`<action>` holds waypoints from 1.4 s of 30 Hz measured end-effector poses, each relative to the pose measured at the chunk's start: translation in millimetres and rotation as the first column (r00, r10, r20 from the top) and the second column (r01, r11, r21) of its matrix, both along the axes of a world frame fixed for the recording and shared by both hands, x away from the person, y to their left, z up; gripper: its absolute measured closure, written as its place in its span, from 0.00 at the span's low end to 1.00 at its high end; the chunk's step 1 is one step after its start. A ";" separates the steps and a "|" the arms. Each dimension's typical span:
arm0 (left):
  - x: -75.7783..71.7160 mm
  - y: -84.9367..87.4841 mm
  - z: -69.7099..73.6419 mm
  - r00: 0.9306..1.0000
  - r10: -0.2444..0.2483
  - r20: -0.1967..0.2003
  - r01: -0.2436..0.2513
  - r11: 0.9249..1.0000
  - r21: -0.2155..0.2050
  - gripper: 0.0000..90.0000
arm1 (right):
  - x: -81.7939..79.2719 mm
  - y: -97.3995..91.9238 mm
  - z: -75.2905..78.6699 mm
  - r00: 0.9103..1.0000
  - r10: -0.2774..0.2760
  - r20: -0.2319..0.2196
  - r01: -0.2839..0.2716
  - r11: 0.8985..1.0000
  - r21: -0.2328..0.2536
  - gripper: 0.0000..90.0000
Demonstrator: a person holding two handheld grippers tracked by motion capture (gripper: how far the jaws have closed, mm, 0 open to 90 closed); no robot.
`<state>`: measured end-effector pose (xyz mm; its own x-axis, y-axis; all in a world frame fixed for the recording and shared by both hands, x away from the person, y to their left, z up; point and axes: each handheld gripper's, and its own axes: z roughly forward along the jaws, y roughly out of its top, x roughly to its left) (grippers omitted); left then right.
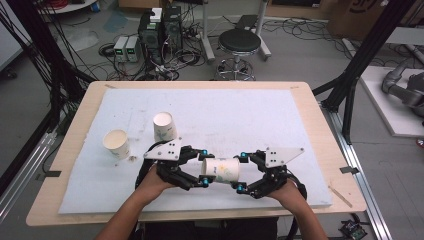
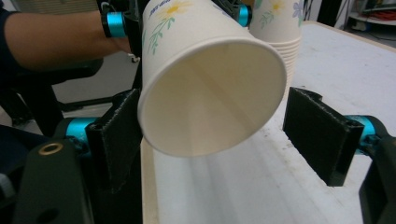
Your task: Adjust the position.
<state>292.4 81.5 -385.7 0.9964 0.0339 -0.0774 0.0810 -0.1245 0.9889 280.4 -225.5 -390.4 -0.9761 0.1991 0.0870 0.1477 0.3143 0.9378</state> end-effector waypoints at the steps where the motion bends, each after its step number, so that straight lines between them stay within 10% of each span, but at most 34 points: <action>1: 0.1 -0.8 -0.2 1.000 -0.003 -0.005 0.003 1.000 -0.006 0.41 | 0.4 0.1 -0.5 1.000 0.006 0.000 -0.006 1.000 0.007 0.23; 19: 0.5 -2.8 -7.0 0.999 -0.003 -0.043 0.001 0.999 -0.037 0.41 | 3.3 -6.7 -0.5 0.998 0.053 -0.019 -0.051 0.996 0.080 0.39; 23: -1.6 -6.7 -2.5 0.995 0.075 -0.058 -0.071 0.996 0.054 0.16 | 3.9 -8.5 3.9 0.997 0.049 -0.057 -0.045 0.997 0.069 0.39; 33: -1.2 -15.8 7.0 0.996 0.085 0.031 -0.090 0.957 0.275 0.16 | 6.7 -1.0 22.2 0.999 -0.001 -0.049 -0.007 0.986 -0.164 0.39; 42: 3.4 -21.9 7.7 0.996 0.081 0.040 -0.090 0.925 0.369 0.18 | 10.5 17.7 41.7 1.000 0.007 -0.011 -0.011 0.924 -0.381 0.39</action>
<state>295.8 59.7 -378.0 0.9898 0.1409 -0.0195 0.0850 -0.4759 0.8754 290.9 -207.7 -348.7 -0.9775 0.2102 0.0153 0.1512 0.6491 0.7455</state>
